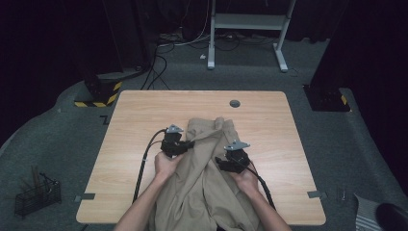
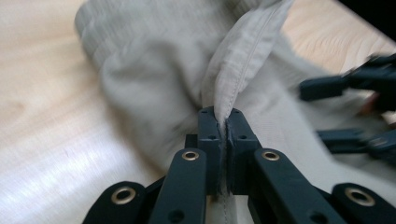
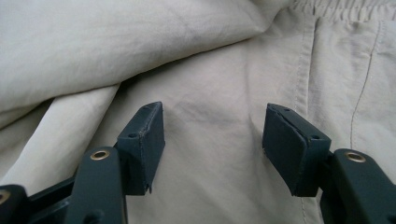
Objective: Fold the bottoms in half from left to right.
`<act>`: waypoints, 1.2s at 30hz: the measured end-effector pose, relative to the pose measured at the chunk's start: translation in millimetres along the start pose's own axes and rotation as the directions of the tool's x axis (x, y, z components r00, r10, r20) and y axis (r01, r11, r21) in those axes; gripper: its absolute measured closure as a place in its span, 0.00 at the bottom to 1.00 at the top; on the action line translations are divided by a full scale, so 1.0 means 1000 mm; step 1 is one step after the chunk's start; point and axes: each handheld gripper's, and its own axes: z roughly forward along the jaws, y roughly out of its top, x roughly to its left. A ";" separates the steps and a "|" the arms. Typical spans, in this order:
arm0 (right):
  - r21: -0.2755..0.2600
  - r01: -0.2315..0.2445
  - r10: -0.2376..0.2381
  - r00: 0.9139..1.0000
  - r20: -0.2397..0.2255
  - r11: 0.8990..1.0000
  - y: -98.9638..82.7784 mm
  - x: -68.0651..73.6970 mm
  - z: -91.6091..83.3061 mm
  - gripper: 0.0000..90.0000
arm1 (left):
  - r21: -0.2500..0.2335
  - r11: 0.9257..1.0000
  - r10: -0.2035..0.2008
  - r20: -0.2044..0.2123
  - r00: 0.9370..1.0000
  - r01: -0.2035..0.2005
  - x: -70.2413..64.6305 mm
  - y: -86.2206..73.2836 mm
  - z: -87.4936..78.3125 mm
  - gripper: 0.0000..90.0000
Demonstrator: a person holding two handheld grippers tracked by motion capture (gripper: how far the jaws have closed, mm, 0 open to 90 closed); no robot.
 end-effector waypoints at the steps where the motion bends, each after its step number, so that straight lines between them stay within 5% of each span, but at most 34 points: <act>1: 0.000 -0.004 0.004 1.000 0.004 1.000 0.004 0.000 0.004 0.43 | -0.017 1.000 -0.003 0.002 1.000 0.003 0.000 0.004 -0.002 0.96; 6: 0.003 -0.019 0.019 1.000 0.014 1.000 0.017 0.000 0.018 0.43 | -0.061 0.998 -0.018 0.068 0.998 0.022 -0.006 0.012 -0.002 0.95; 9: 0.006 -0.025 0.025 1.000 0.010 1.000 0.017 -0.002 0.017 0.43 | -0.050 0.999 -0.012 0.079 0.997 0.016 -0.011 0.008 0.001 0.83; 14: -0.053 -0.043 0.043 0.999 -0.006 0.998 0.007 -0.001 -0.014 0.44 | -0.080 0.997 -0.004 0.067 0.998 0.009 -0.014 -0.003 -0.014 0.56; 20: -0.026 0.020 -0.020 0.999 -0.026 0.999 -0.014 0.002 -0.040 0.43 | -0.085 0.996 0.009 0.033 0.999 -0.006 -0.017 -0.026 -0.040 0.43; 28: 0.003 0.029 -0.029 0.999 -0.013 1.000 -0.029 0.007 -0.032 0.43 | -0.009 0.999 -0.047 -0.073 0.996 0.046 -0.012 -0.068 -0.027 0.54; 36: -0.002 0.008 -0.008 1.000 -0.004 1.000 -0.021 0.005 -0.022 0.41 | 0.017 0.999 -0.038 -0.137 0.990 0.041 0.003 -0.063 -0.012 0.85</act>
